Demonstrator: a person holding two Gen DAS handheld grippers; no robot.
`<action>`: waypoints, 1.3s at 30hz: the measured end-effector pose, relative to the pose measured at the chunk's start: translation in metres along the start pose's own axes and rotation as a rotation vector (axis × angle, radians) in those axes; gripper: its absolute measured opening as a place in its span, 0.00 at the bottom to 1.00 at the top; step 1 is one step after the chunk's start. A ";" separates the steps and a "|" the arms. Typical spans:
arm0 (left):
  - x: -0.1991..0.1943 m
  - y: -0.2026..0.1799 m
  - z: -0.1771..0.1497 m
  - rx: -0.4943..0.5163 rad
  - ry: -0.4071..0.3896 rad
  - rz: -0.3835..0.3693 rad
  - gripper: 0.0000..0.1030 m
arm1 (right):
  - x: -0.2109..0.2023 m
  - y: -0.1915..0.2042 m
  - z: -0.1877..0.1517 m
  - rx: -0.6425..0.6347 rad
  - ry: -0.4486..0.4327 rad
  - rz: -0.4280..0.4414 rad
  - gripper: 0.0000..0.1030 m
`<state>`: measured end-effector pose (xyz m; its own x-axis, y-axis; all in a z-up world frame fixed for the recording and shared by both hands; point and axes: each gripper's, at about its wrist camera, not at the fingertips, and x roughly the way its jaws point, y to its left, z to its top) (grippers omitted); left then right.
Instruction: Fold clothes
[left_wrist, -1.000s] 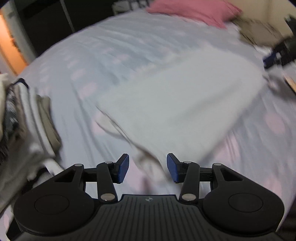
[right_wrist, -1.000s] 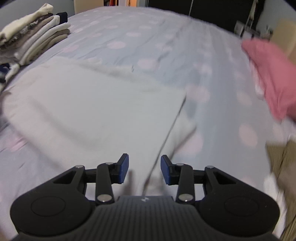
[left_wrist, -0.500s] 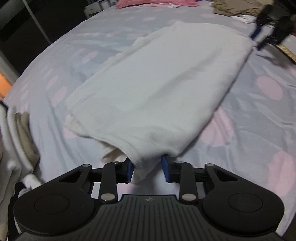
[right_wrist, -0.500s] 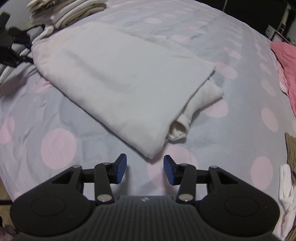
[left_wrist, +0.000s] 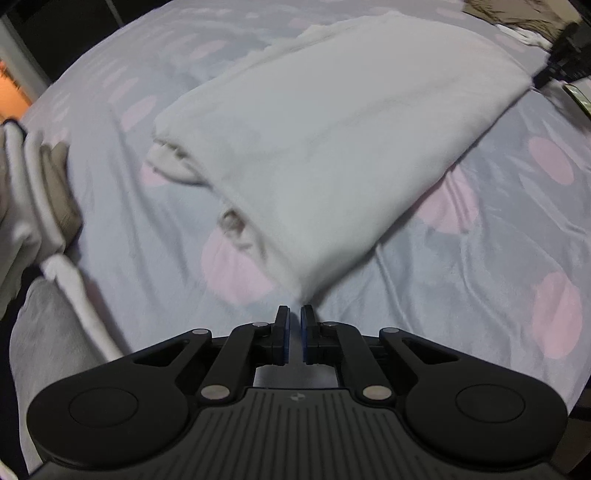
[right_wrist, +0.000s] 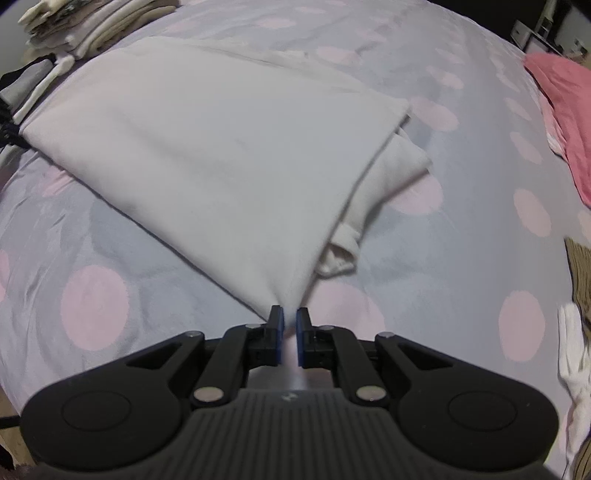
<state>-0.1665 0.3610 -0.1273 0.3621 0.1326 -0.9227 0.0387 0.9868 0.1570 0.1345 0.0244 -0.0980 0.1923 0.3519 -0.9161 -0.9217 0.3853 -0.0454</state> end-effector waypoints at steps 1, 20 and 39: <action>-0.003 0.000 -0.002 -0.010 0.005 -0.002 0.05 | 0.000 -0.001 -0.002 0.011 0.017 -0.007 0.07; -0.023 0.035 0.014 -0.513 -0.243 0.014 0.50 | -0.030 -0.025 -0.011 0.576 -0.237 0.084 0.60; 0.028 0.054 0.032 -0.616 -0.155 0.009 0.50 | 0.030 -0.065 0.023 0.743 -0.228 0.102 0.60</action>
<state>-0.1241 0.4146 -0.1336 0.4921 0.1718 -0.8534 -0.4916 0.8639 -0.1095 0.2080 0.0295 -0.1132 0.2580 0.5517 -0.7931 -0.4865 0.7834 0.3867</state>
